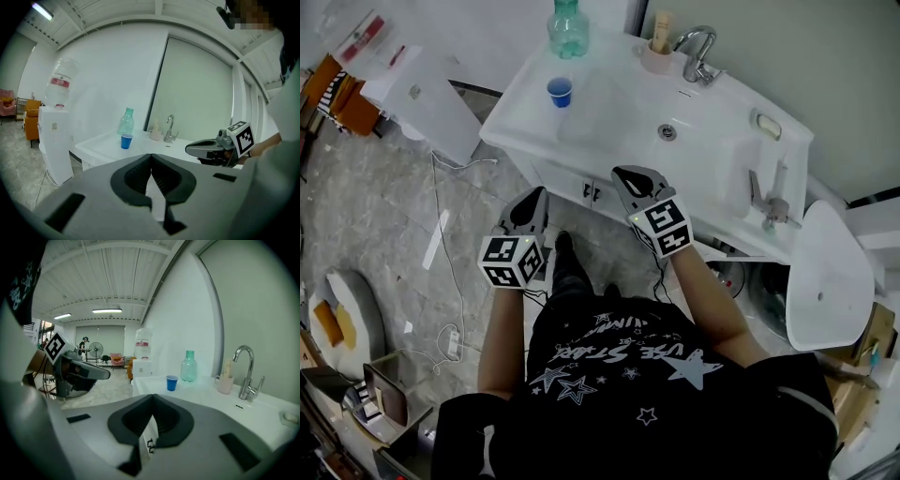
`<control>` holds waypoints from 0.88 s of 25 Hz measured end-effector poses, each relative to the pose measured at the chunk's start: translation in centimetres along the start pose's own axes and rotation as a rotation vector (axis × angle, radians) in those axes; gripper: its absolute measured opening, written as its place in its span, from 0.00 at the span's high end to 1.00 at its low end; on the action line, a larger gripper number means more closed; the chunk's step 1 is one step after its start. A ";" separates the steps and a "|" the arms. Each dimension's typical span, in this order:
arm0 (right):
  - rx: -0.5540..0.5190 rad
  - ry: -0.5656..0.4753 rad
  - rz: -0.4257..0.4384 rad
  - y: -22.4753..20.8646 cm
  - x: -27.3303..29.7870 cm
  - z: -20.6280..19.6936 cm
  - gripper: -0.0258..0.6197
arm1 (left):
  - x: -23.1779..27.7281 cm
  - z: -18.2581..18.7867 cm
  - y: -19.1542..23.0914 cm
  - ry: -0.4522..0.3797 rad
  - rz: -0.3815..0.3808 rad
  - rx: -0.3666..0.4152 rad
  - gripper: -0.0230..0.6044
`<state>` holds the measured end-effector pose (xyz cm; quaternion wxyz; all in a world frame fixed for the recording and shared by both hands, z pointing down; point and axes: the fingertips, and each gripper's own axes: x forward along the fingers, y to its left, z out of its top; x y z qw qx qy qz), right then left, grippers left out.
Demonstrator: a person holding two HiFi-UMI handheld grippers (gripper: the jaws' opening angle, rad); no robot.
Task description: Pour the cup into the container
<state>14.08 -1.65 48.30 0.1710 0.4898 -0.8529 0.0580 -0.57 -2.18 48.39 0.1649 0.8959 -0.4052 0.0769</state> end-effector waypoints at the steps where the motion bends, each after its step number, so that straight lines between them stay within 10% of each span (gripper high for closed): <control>1: -0.003 0.006 0.010 0.4 -0.7 -0.4 0.95 | -0.5 -0.2 -0.5 -0.002 0.001 -0.001 0.95; 22: 0.010 0.016 0.050 4.3 -8.1 -4.4 0.95 | -5.8 -4.4 -7.3 0.006 0.012 0.003 0.95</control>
